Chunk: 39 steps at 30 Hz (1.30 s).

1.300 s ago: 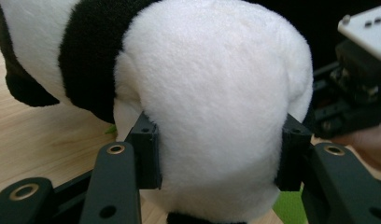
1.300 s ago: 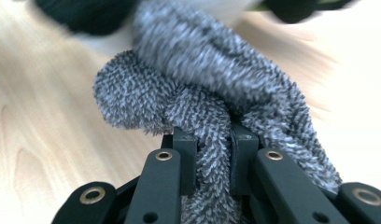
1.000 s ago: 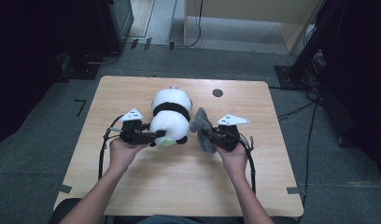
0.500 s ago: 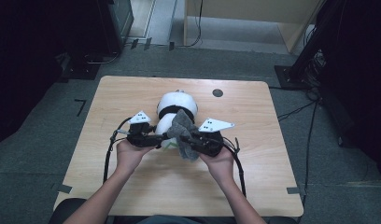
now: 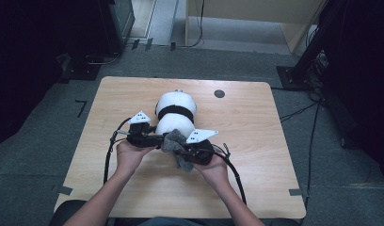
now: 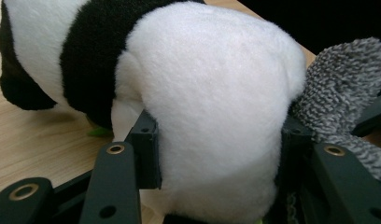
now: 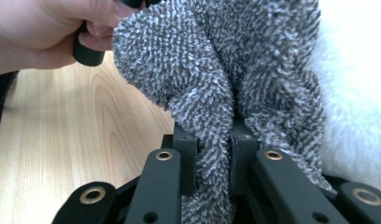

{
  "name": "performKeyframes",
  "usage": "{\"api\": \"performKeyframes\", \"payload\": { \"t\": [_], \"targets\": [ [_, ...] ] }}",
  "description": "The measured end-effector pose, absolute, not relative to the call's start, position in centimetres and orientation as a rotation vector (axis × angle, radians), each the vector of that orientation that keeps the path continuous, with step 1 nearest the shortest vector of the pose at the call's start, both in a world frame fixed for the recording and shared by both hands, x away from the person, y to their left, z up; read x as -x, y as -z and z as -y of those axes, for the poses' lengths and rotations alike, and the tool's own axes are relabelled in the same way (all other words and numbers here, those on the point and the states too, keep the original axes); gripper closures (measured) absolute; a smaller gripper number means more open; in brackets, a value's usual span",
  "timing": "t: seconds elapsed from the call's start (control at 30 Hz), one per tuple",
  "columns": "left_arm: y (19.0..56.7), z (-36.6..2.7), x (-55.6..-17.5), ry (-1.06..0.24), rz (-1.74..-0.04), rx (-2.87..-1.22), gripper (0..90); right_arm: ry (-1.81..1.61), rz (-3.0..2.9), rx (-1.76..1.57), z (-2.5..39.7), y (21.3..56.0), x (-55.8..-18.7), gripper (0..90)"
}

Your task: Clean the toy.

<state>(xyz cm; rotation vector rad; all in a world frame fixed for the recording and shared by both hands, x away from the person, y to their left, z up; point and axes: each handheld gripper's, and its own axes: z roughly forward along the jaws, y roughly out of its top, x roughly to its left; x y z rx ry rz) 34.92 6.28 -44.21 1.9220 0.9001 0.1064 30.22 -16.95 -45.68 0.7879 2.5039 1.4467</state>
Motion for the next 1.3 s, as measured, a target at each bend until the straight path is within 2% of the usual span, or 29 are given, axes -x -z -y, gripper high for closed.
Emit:
{"api": "performKeyframes", "payload": {
  "t": [0.67,0.97,1.3],
  "targets": [
    [43.7,-7.1,-35.2,-0.03,-0.902,-1.853,47.8,-1.265,-2.582,-0.798,17.3,47.6,-31.1,78.6],
    [43.1,-7.6,-35.1,-0.038,-0.863,-1.856,47.8,-1.199,-2.464,-0.945,20.7,47.4,-32.4,78.4],
    [43.0,-8.3,-35.1,-0.078,-0.858,-1.88,47.6,-1.324,-2.3,-1.156,24.5,46.2,-33.3,78.3]
  ]
}}
